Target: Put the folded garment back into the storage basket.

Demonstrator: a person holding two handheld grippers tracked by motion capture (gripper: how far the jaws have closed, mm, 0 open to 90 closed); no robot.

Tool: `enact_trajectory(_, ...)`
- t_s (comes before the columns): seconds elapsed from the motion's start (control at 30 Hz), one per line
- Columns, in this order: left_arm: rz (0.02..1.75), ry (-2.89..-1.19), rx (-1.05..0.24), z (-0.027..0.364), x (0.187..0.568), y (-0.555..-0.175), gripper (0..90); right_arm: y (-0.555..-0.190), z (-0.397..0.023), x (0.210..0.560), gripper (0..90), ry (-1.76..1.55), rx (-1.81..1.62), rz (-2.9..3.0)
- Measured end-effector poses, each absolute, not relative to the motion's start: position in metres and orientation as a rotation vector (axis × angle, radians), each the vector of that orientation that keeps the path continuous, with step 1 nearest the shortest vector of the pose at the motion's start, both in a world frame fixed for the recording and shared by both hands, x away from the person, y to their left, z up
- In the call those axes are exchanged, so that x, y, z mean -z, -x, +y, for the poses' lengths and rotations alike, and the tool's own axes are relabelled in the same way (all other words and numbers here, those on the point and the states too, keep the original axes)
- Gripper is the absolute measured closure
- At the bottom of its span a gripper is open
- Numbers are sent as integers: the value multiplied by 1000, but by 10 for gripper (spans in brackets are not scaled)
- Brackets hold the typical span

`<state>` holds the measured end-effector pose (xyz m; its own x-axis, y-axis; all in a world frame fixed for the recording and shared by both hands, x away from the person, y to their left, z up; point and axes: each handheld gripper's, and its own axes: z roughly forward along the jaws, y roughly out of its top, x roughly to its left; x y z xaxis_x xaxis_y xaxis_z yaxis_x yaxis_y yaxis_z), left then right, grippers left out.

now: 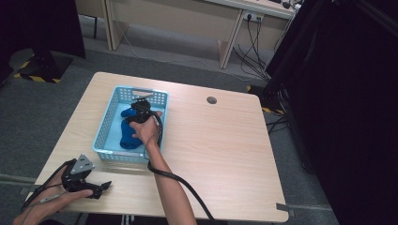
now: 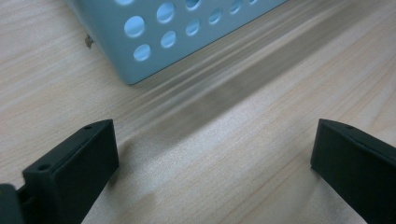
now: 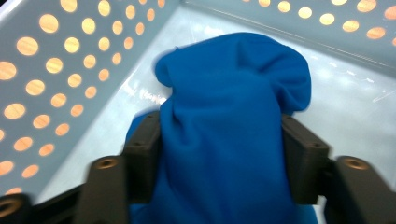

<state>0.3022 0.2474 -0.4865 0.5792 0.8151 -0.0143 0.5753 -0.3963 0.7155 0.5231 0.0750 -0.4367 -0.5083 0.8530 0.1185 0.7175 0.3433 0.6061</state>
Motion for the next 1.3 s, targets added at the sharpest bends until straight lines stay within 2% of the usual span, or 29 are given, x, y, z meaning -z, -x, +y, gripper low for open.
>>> enact_trajectory(0.53, 1102, -2120, -446, 247, 487, -302, 0, -519, 71, 413, 174, -1339, -1000, 2403)
enact_trajectory(0.6, 1102, -2121, -446, 247, 486, -302, 0, -518, 70, 409, 120, -1335, -1013, 2390)
enact_trajectory(1.3, 1102, -2121, -447, 247, 487, -302, 0, -512, 57, 389, 107, -1275, -1067, 2395)
